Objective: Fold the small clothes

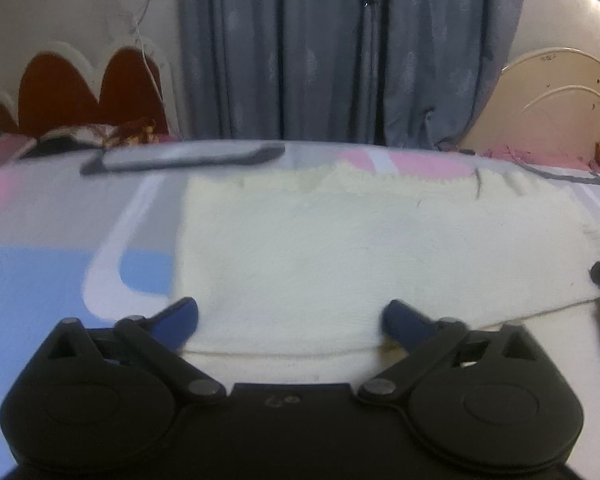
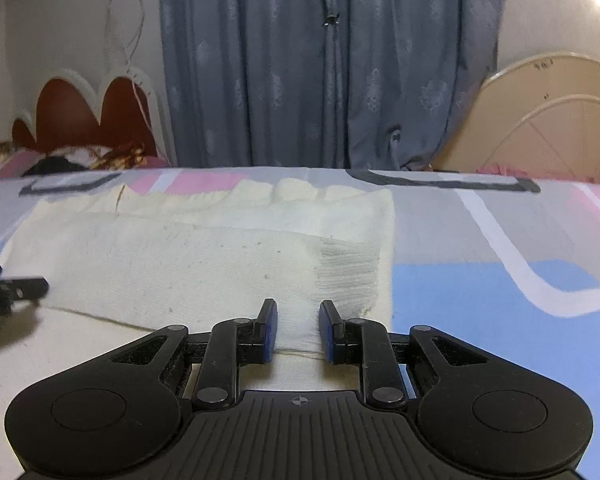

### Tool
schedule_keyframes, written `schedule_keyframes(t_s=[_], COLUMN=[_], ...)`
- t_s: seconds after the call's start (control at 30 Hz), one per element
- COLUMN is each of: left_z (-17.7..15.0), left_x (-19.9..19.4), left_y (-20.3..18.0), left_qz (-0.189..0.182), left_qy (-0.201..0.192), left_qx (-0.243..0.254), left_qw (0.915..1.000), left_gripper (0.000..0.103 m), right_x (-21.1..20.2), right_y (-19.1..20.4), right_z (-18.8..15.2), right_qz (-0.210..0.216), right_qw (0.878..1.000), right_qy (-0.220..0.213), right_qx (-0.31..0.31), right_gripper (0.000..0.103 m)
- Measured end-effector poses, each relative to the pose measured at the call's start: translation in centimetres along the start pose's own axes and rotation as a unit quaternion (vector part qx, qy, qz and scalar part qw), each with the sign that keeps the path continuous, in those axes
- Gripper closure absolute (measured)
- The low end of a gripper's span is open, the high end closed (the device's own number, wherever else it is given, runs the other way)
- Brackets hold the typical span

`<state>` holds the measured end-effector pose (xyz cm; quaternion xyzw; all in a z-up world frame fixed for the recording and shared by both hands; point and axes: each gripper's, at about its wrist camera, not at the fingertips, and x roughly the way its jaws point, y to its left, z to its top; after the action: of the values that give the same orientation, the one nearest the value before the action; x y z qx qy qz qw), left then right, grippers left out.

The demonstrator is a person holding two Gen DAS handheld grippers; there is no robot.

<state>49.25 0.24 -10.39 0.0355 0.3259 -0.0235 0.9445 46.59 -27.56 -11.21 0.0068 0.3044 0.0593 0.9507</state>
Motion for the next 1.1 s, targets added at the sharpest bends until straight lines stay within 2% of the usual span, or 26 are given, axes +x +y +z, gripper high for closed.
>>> schedule_keyframes(t_s=[0.07,0.1,0.17,0.23,0.3,0.33,0.4,0.43,0.53,0.63,0.67,0.73,0.77,0.83,0.87,0.93,1.03,1.1], left_z=[1.5,2.3,4.0,5.0,5.2,5.1,4.4,4.6,4.2,4.4,4.7,5.0,4.8,4.7,4.9,5.3,5.0,4.0], left_x=[-0.7,-0.3,1.4,3.8,6.2,7.6,9.2,9.2,9.2,9.1,8.8,7.5,7.7,9.5,9.6,9.6,7.3,5.3], left_y=[-0.1,0.0,0.5,1.3,2.3,2.9,4.4,4.8,4.6,4.6,4.2,3.7,4.0,5.0,5.2,5.0,4.2,3.2], left_qz=[-0.005,-0.003,-0.01,-0.017,-0.028,-0.034,-0.06,-0.066,-0.06,-0.054,-0.048,-0.052,-0.052,-0.063,-0.067,-0.058,-0.049,-0.052], left_qy=[-0.042,-0.041,-0.026,-0.01,0.0,0.011,0.018,0.017,0.015,0.017,0.019,-0.014,-0.017,0.018,0.015,0.019,0.013,0.002], left_qx=[0.022,0.026,0.026,0.015,0.003,-0.006,-0.039,-0.053,-0.042,-0.048,-0.04,-0.008,-0.007,-0.038,-0.047,-0.043,-0.045,-0.04], left_qw=[0.9989,0.9988,0.9993,0.9997,0.9996,0.9993,0.9973,0.9963,0.9972,0.9973,0.9978,0.9985,0.9984,0.9972,0.9966,0.9972,0.9977,0.9978], left_gripper=[0.004,0.004,0.004,0.004,0.005,0.004,0.001,0.001,0.001,0.001,0.004,0.003,0.001,0.001,0.0,0.002,0.006,0.005], right_x=[-0.7,-0.6,0.8,3.0,4.8,5.6,7.0,7.3,7.3,7.1,7.0,6.0,5.7,6.4,7.2,7.3,6.1,4.5], right_y=[0.4,0.7,1.1,0.7,0.3,0.5,0.9,0.6,-0.7,0.2,0.4,0.6,0.5,0.3,0.0,-0.4,0.2,0.8], right_z=[1.2,1.9,3.4,4.6,5.1,5.1,4.6,4.4,4.0,3.7,3.8,4.1,4.3,4.0,3.6,3.8,4.0,3.8], right_qz=[0.024,0.031,0.029,0.021,0.034,0.048,0.039,0.036,0.037,0.022,0.018,0.019,0.02,0.007,0.008,0.013,0.004,0.019], right_qw=[0.999,0.999,0.999,1.0,0.999,0.999,0.999,0.999,0.999,1.0,0.999,0.999,0.999,0.999,1.0,1.0,1.0,0.999], right_qy=[-0.03,-0.04,-0.032,-0.013,-0.002,0.001,0.006,0.003,-0.003,-0.007,-0.005,-0.021,-0.035,-0.022,-0.007,-0.006,-0.011,-0.023], right_qx=[0.004,0.0,-0.007,0.013,0.02,0.008,-0.037,-0.041,0.001,-0.02,-0.027,-0.033,-0.034,-0.03,-0.017,-0.001,-0.014,-0.019], right_gripper=[0.082,0.082,0.082,0.082,0.082,0.082,0.082,0.082,0.082,0.082,0.082,0.082,0.082,0.082,0.082,0.082,0.082,0.082])
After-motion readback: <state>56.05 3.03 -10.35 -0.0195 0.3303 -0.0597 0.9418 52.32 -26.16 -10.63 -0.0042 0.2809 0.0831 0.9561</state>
